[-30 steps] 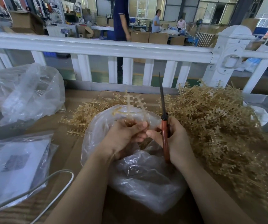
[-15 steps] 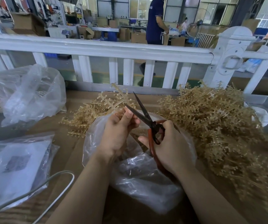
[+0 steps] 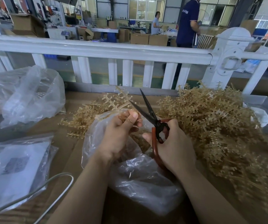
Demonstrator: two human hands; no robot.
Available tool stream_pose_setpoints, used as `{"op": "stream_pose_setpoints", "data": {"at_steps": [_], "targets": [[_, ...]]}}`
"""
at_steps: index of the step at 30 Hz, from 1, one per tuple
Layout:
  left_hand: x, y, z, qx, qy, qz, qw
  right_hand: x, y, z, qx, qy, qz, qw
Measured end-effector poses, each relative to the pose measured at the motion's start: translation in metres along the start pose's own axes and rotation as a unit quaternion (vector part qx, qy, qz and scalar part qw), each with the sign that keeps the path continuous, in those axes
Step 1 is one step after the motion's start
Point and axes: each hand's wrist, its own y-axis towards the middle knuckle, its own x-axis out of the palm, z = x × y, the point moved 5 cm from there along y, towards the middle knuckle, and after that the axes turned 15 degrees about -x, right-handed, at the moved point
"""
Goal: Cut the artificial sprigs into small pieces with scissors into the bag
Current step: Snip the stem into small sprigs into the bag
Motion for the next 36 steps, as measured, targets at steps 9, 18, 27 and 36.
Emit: {"op": "stream_pose_setpoints", "data": {"at_steps": [9, 18, 27, 36], "targets": [[0.0005, -0.0003, 0.0004, -0.007, -0.028, 0.008, 1.0, 0.0012, 0.0008, -0.0069, -0.049, -0.044, -0.039, 0.997], [-0.0016, 0.0004, -0.0009, 0.006, -0.009, 0.04, 0.999, 0.0002, 0.0008, -0.0053, -0.041, -0.018, -0.043, 0.998], [0.0027, -0.0051, 0.005, 0.011, 0.001, 0.03, 0.999, 0.001, -0.0006, -0.0034, -0.022, 0.003, -0.031, 0.999], [0.0027, -0.0045, 0.0032, 0.018, 0.027, 0.035, 0.999, 0.0013, 0.0006, -0.0057, -0.047, -0.041, -0.024, 0.998]]}}
